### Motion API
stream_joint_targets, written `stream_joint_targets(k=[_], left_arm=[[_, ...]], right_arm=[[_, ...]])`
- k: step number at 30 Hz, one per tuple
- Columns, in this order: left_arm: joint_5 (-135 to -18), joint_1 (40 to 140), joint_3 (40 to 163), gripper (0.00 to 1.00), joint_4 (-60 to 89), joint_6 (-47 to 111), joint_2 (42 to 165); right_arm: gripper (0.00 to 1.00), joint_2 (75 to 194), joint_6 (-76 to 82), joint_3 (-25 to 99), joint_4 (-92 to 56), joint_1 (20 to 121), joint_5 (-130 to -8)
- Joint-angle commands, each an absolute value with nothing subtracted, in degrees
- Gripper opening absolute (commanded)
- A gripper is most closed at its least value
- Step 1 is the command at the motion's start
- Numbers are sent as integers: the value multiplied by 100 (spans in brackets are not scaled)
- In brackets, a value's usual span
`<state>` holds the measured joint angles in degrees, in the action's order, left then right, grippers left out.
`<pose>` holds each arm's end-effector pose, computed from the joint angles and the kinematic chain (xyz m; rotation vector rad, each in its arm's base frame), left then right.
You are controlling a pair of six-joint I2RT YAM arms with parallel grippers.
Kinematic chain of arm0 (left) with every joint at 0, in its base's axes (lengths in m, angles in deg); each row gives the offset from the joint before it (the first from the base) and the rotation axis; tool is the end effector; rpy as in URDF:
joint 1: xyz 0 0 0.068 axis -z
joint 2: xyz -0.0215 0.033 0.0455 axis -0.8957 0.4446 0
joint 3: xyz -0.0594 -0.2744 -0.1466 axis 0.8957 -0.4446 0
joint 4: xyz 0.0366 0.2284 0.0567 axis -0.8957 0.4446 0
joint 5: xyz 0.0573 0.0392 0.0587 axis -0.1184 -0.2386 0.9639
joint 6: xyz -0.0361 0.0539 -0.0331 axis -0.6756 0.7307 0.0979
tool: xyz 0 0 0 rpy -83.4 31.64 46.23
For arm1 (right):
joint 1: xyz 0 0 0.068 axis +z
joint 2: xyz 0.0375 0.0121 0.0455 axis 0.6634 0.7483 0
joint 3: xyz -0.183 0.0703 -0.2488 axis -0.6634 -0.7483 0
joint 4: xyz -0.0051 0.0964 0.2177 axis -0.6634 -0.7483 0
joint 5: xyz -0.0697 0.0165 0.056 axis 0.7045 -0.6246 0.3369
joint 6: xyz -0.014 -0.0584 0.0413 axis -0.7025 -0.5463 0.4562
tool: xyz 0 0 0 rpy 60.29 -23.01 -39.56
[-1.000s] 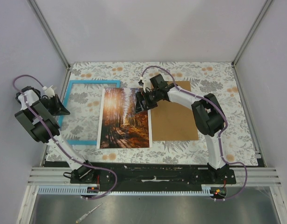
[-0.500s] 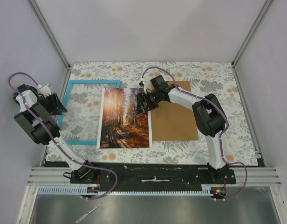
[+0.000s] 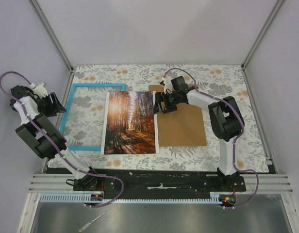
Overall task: Take the photo out of the frame
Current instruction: Remove the photo frame item from the photo frame.
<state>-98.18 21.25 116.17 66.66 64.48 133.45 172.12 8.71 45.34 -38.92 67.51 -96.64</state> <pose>0.2973 0.2303 0.2827 -0.3510 2.5178 -0.3223 0.3906 0.2294 0.2069 -0.5560 2.5445 1.0473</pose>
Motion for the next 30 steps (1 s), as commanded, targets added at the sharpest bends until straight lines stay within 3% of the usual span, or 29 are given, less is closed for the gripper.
stream_joint_targets(k=[1,12,20,30], left_arm=[[-10219,2185,11381,68,6394,6372,12798],[-10044,3774,10836,70,6289,6619,11867],[-9762,5059,10826,73,6034,6557,11549],[-9314,6289,11117,75,5788,6346,11918]], right_arm=[[98,17179,1026,4715,-3594,6538,-9644],[98,17479,1254,4893,-3577,6450,-10100],[98,16364,1343,3136,-2935,6494,-11216],[98,15221,1289,1166,-1986,6836,-11753]])
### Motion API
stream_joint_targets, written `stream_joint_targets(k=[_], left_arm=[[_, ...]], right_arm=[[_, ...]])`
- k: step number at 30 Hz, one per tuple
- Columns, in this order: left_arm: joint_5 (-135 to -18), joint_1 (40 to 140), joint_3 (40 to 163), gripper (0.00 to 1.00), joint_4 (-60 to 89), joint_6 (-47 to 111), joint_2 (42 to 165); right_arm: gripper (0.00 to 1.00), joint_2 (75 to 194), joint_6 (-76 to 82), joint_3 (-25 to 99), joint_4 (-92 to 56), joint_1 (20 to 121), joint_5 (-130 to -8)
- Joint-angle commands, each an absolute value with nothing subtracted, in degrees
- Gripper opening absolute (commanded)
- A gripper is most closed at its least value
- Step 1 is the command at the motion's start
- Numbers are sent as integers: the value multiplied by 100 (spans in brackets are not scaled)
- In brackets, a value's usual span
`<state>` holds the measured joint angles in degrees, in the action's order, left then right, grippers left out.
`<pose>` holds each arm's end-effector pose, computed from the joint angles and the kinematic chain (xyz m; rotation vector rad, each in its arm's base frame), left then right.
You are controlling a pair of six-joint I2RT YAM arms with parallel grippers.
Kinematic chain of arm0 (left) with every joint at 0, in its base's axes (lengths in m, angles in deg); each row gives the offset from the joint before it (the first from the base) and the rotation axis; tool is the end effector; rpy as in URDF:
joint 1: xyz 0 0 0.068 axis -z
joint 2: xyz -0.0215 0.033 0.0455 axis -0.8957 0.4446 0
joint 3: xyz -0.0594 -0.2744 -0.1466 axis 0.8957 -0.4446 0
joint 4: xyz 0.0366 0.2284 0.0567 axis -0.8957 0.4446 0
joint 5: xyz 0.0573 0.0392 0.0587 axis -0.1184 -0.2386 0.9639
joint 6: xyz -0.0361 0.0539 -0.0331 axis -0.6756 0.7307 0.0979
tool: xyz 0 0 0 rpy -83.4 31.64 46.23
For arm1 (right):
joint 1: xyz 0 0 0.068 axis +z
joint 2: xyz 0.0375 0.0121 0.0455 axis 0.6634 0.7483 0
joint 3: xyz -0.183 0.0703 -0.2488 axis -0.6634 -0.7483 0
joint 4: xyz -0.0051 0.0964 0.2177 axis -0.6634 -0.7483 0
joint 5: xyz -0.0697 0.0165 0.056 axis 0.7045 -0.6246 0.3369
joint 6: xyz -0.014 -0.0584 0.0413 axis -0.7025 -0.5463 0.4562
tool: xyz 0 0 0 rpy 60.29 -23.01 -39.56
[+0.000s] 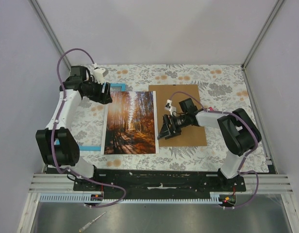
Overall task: Take the photo out of the frame
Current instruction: Remove the photo frame item from the photo frame, then move the photo to the photo frame.
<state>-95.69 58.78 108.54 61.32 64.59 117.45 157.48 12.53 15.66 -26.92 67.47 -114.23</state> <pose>0.3173 -0.0011 0.3400 0.5199 2.3659 -0.4006 0.2836 0.1917 0.1898 -0.5757 2.5583 1.4727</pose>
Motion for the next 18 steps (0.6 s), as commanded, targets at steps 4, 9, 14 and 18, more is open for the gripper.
stream_joint_targets(k=[4,9,14,18], left_arm=[[-9226,6817,11056,75,5631,6250,12085],[-9165,7142,10836,76,5349,6179,12191],[-9077,7379,10774,76,5182,6091,12288],[-9033,7520,10678,76,4980,6012,12340]], right_arm=[[98,14781,834,990,-2318,7082,-11815],[98,14912,586,841,-2637,7302,-12096],[98,14816,674,472,-2311,7513,-11807],[98,14754,814,190,-2048,7522,-11561]])
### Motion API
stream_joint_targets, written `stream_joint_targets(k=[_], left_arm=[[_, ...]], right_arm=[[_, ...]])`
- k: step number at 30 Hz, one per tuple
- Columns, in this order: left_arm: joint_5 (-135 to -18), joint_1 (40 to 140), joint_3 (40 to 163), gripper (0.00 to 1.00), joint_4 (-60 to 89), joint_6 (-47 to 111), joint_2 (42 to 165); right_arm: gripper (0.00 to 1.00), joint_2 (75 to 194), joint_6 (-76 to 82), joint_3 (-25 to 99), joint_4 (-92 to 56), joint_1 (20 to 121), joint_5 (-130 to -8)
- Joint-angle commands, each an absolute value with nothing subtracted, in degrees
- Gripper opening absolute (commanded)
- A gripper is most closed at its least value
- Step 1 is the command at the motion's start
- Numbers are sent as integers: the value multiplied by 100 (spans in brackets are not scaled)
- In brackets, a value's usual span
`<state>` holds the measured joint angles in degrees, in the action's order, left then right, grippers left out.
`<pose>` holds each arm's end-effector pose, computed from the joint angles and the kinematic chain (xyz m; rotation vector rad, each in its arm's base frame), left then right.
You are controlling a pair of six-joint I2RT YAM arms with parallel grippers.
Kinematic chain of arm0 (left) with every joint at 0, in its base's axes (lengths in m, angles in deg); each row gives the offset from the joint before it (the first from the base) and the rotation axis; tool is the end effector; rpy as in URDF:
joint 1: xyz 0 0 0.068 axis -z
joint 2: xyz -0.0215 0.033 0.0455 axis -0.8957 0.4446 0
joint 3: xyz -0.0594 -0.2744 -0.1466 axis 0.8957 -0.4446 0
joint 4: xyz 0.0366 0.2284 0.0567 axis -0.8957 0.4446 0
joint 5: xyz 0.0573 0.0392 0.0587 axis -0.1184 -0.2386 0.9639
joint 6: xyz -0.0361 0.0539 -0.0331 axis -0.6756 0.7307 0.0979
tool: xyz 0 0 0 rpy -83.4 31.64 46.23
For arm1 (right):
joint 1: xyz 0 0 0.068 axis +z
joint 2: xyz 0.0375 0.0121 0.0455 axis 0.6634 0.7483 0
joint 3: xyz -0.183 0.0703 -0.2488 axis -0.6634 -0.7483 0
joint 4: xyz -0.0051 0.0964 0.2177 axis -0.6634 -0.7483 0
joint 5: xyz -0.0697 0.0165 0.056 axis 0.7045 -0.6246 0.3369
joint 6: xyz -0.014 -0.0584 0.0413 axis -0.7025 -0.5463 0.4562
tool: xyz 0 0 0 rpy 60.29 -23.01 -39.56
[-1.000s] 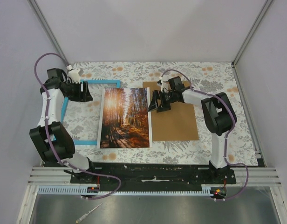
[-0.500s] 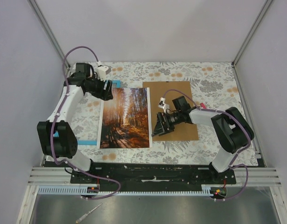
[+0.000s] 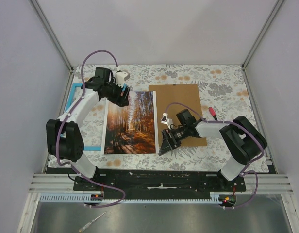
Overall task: Take the photo out of the frame
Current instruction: Move the photo to the photo frame.
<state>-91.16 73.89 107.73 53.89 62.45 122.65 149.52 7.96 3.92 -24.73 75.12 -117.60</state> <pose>0.3391 -0.0853 0.3155 0.7689 2.3267 -0.4306 0.2084 0.1989 0.1861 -0.8604 2.5099 1.5702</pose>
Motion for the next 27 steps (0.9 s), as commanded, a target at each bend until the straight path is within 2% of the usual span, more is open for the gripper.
stream_joint_targets(k=[1,12,27], left_arm=[[-9015,7564,10651,76,4945,6004,12358],[-8822,7661,10616,76,4804,5890,12411],[-8901,7661,10361,76,4601,5696,12253]], right_arm=[[98,14763,850,137,-1960,7522,-11551],[98,15351,1649,339,-1652,7680,-11165],[98,15685,2230,620,-1441,7803,-11410]])
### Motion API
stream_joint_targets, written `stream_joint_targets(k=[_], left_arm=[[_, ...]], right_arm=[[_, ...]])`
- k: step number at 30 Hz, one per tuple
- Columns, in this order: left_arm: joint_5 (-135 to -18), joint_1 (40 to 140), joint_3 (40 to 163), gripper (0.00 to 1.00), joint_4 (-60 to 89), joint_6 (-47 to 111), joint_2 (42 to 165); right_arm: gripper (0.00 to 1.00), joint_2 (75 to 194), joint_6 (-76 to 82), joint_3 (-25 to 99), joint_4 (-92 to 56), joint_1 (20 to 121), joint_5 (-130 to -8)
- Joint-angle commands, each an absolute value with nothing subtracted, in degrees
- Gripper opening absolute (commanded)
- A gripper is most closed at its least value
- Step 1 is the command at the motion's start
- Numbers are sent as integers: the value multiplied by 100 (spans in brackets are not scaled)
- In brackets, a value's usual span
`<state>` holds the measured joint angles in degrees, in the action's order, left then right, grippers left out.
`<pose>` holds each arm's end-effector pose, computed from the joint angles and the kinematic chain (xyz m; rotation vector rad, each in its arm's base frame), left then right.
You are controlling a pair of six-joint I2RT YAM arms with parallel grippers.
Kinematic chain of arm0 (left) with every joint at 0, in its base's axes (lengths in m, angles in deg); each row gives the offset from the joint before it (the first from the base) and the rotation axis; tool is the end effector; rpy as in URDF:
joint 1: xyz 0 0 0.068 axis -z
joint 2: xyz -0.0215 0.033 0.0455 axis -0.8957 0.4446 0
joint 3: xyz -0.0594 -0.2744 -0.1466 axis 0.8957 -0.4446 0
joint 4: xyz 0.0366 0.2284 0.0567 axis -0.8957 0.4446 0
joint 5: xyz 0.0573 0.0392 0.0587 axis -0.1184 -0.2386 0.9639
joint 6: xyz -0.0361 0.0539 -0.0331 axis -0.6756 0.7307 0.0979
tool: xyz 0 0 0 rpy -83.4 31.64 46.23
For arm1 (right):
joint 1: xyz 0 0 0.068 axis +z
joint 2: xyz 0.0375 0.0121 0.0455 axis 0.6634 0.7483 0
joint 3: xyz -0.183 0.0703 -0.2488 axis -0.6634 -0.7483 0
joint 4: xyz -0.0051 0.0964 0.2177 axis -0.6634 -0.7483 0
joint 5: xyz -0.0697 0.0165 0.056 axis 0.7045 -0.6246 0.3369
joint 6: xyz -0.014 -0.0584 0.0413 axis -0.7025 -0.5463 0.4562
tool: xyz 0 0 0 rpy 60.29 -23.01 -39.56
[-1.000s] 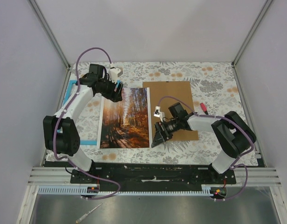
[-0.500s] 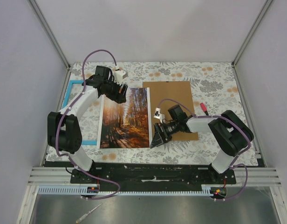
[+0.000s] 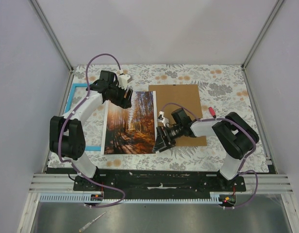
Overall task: Take the photo out of the frame
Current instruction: Move the photo to the photo frame.
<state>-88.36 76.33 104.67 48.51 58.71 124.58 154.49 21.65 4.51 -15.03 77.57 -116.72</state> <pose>0.3462 -0.0993 0.2943 0.7285 2.3539 -0.4159 0.2195 0.2214 0.1736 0.6788 -2.5977 -1.6259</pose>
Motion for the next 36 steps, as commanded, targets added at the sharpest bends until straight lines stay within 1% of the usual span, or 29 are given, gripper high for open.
stream_joint_targets(k=[1,16,29,36], left_arm=[[-8901,7670,10344,76,4593,5696,12270],[-8848,7696,10071,76,4619,5863,12297],[-8927,7705,9957,76,4619,5898,12261],[-8971,7705,9895,76,4619,5889,12279]], right_arm=[[98,15712,2247,655,-1441,7812,-11437],[98,15932,2520,1147,-1292,7794,-11964],[98,16274,2511,1578,-1248,7382,-12035],[98,16441,2712,1859,-835,7285,-12123]])
